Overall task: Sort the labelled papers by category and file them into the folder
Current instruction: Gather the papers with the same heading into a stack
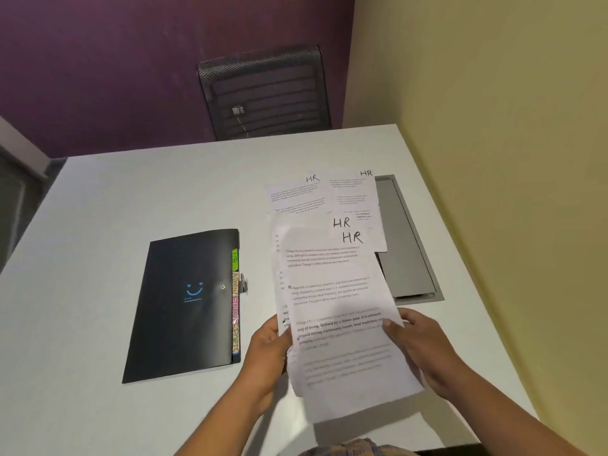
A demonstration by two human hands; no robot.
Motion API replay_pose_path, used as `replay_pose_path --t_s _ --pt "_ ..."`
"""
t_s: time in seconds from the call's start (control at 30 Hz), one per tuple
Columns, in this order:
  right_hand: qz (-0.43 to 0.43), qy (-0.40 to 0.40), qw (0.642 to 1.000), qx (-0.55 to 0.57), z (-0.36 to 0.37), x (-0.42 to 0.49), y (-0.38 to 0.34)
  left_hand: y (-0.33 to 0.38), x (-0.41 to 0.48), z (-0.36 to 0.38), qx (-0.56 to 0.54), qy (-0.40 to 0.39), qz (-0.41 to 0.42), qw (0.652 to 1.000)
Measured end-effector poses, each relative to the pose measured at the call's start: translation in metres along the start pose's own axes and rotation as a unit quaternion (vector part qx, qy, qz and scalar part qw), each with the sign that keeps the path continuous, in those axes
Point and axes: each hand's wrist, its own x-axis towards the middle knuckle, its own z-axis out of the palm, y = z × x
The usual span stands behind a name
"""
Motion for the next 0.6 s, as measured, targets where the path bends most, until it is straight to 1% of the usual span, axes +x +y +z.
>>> replay_pose_path --t_s 0.1,0.17,0.23,0.33,0.5,0.6 --pt "-0.020 -0.002 0.999 -0.035 0.008 0.000 -0.002 0.001 0.000 -0.002 0.015 0.019 -0.018 1.000" --pt "-0.027 -0.006 0.999 -0.021 0.009 0.001 -0.001 -0.001 0.001 -0.004 0.016 0.031 -0.004 0.999" --pt "-0.038 -0.001 0.999 -0.028 0.010 0.002 -0.001 -0.001 0.002 -0.004 0.017 0.036 0.028 0.999" --pt "-0.089 0.017 0.991 -0.101 0.009 0.006 -0.003 0.001 0.002 -0.004 0.034 0.050 0.073 0.995" --pt "-0.183 0.026 0.975 -0.123 0.013 0.009 -0.018 0.012 0.010 -0.003 0.120 0.101 0.175 0.972" --pt "-0.217 0.048 0.966 -0.128 0.015 0.012 -0.021 0.017 0.014 -0.003 0.151 0.109 0.206 0.961"
